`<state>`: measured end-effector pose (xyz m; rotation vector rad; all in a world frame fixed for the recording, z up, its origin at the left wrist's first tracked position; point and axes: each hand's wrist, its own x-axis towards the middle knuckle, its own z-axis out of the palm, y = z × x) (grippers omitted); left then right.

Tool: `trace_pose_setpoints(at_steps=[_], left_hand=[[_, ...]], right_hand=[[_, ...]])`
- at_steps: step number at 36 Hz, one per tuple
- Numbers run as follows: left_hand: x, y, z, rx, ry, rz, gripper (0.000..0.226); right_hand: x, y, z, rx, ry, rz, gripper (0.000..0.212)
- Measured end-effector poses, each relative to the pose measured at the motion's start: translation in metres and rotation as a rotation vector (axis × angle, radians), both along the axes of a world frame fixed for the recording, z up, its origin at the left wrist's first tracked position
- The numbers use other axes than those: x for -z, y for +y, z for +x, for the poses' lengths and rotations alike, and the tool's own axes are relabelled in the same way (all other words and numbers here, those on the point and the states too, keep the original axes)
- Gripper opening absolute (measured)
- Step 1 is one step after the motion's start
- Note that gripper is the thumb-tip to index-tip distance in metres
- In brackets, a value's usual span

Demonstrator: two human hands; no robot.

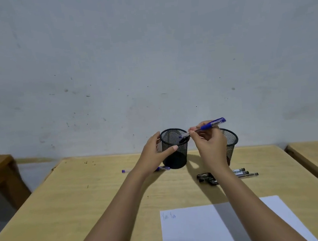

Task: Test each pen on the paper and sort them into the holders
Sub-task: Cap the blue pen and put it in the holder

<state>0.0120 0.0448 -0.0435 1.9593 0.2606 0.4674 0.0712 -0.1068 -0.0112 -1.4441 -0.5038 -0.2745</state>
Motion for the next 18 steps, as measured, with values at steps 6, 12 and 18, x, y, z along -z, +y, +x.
trace_pose_setpoints(at_steps=[6, 12, 18], left_hand=[[-0.001, -0.005, 0.003, 0.079, -0.113, -0.091, 0.042], [0.005, 0.000, 0.005, 0.062, -0.145, -0.132, 0.043], [0.003, -0.002, 0.004, 0.068, -0.158, -0.143, 0.043]], right_hand=[[0.005, 0.000, 0.012, 0.053, -0.179, -0.177, 0.010], [0.009, -0.001, 0.019, 0.038, -0.288, -0.248, 0.009], [0.004, -0.001, 0.020, 0.045, -0.259, -0.175, 0.007]])
